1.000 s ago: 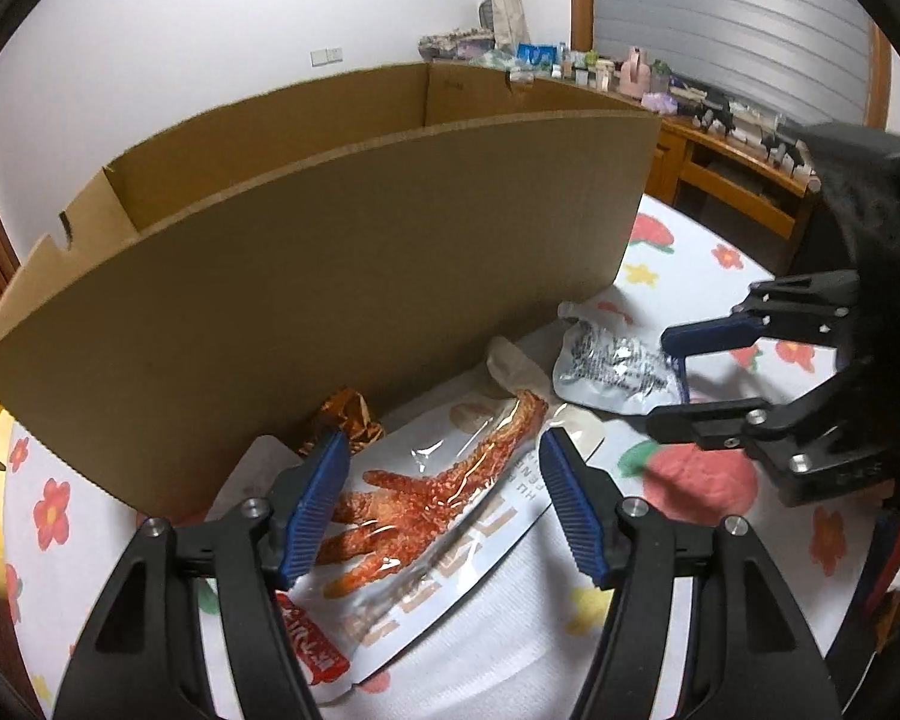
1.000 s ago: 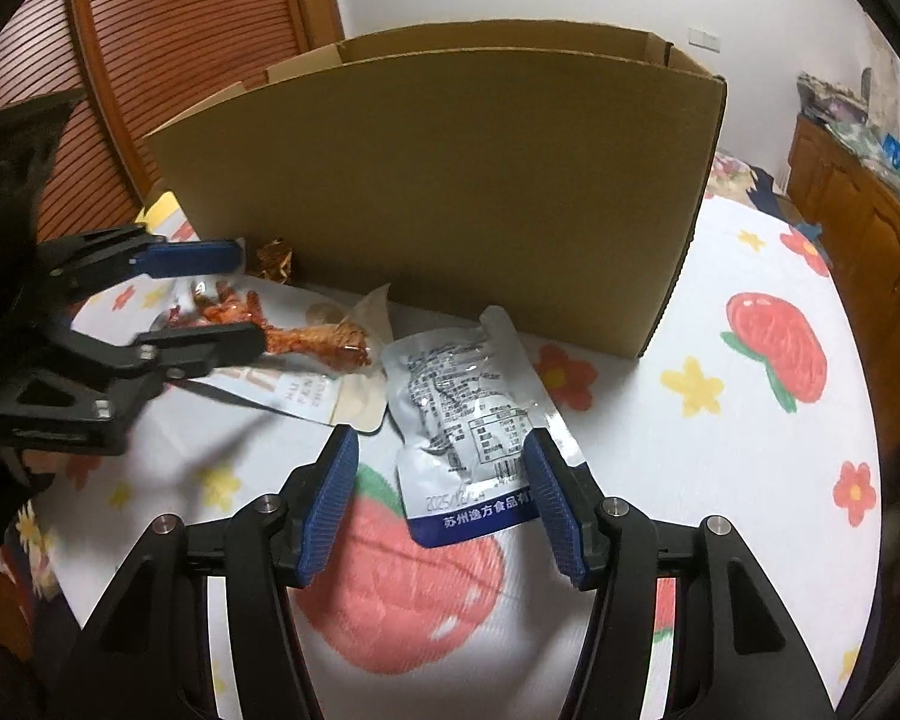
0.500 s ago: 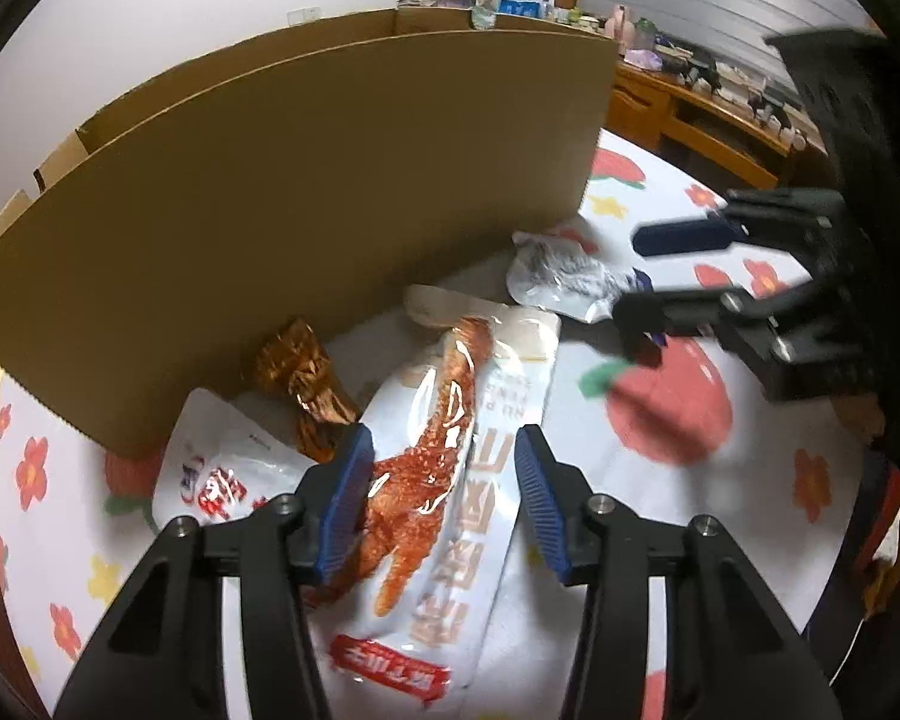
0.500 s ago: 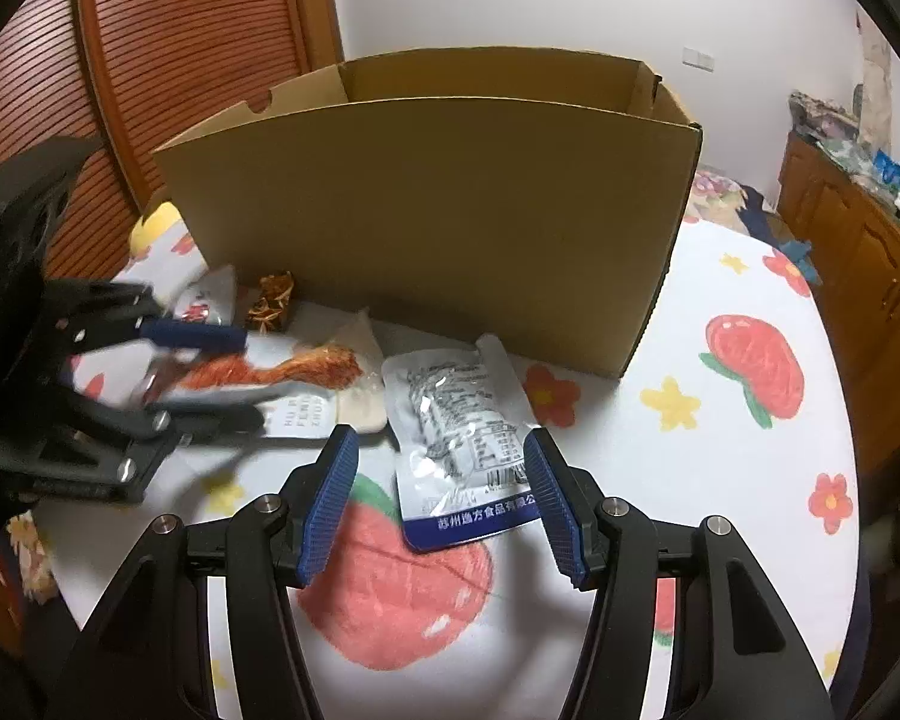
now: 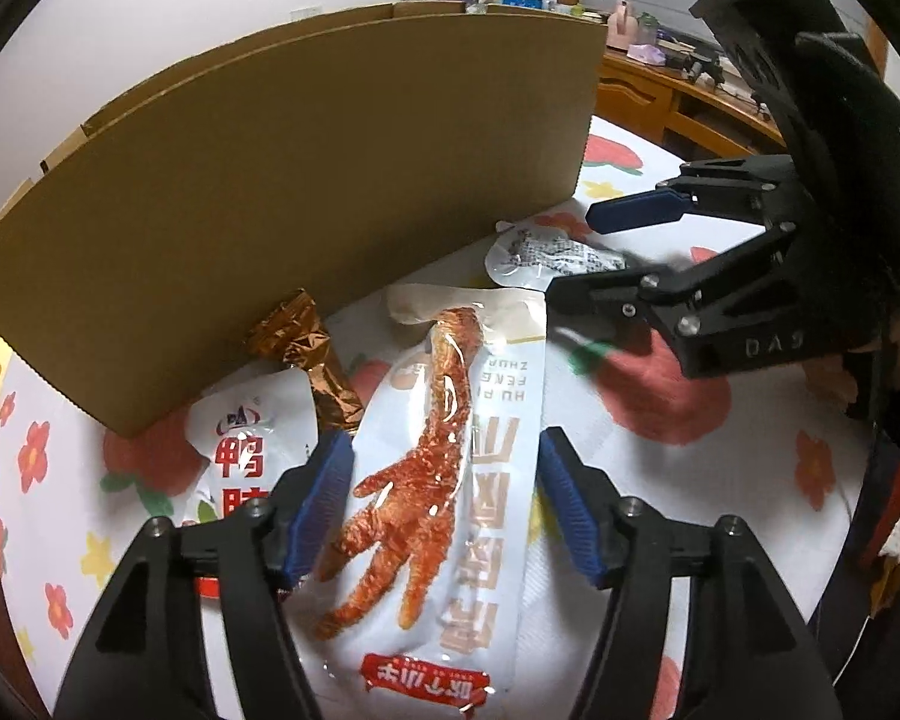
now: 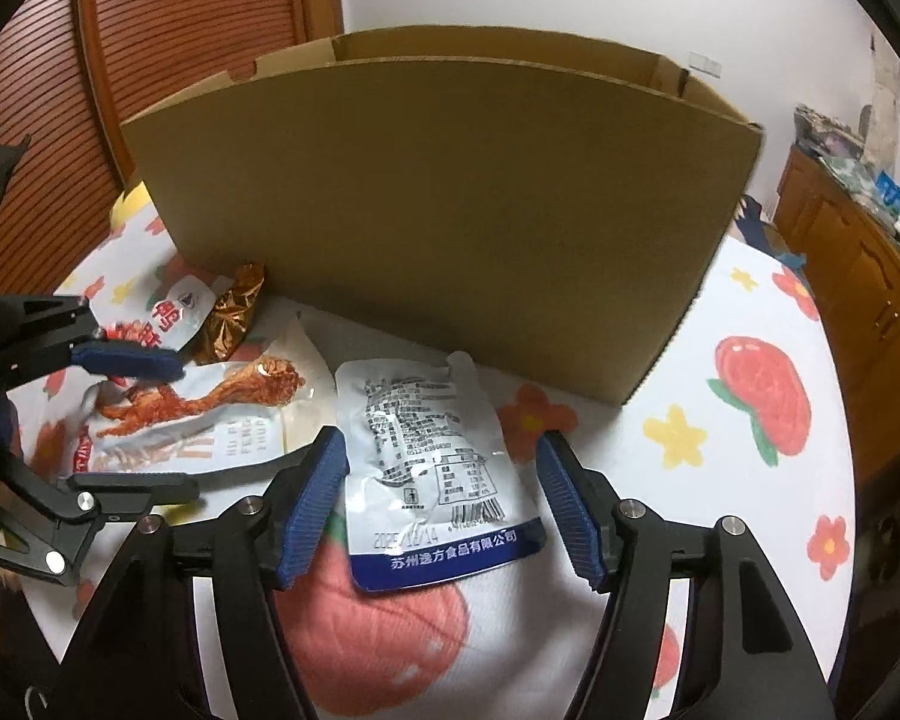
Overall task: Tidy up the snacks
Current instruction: 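Grasp the white printed pouch with the right gripper while the left grasps the chicken-feet pack, then lift the white pouch and chicken-feet pack toward the box with both grippers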
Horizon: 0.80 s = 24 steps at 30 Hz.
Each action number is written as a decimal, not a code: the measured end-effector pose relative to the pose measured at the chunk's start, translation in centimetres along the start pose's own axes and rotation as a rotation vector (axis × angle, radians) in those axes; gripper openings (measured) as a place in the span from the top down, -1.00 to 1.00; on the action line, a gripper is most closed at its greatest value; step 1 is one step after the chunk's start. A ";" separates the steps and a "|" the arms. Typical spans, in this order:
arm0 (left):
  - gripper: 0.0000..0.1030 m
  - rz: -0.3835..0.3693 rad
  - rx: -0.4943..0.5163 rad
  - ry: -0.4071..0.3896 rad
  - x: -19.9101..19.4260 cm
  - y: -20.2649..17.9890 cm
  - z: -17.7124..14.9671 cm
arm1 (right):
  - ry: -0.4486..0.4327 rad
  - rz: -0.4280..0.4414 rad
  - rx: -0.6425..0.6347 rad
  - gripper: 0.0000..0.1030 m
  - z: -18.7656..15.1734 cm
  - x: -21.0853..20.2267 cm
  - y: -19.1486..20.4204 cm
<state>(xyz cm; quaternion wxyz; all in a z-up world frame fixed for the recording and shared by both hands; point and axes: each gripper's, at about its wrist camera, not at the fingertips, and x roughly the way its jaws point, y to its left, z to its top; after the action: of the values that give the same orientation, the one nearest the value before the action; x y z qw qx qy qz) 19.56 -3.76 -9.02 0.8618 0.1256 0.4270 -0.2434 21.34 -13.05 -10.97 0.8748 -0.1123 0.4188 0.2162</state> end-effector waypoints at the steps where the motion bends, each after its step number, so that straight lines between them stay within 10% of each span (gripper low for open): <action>1: -0.27 0.001 -0.002 -0.001 0.0 0.0 0.0 | 0.005 -0.001 -0.006 -0.34 0.1 0.2 0.1; 24: -0.68 0.004 -0.043 -0.015 2.0 1.0 0.8 | 0.044 -0.001 -0.040 -0.14 -1.5 -0.1 0.3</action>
<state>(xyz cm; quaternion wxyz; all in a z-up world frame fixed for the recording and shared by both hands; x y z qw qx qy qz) 21.70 -3.85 -10.16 0.8679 0.1062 0.4254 -0.2335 20.08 -13.35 -11.80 0.8631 -0.1347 0.4333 0.2215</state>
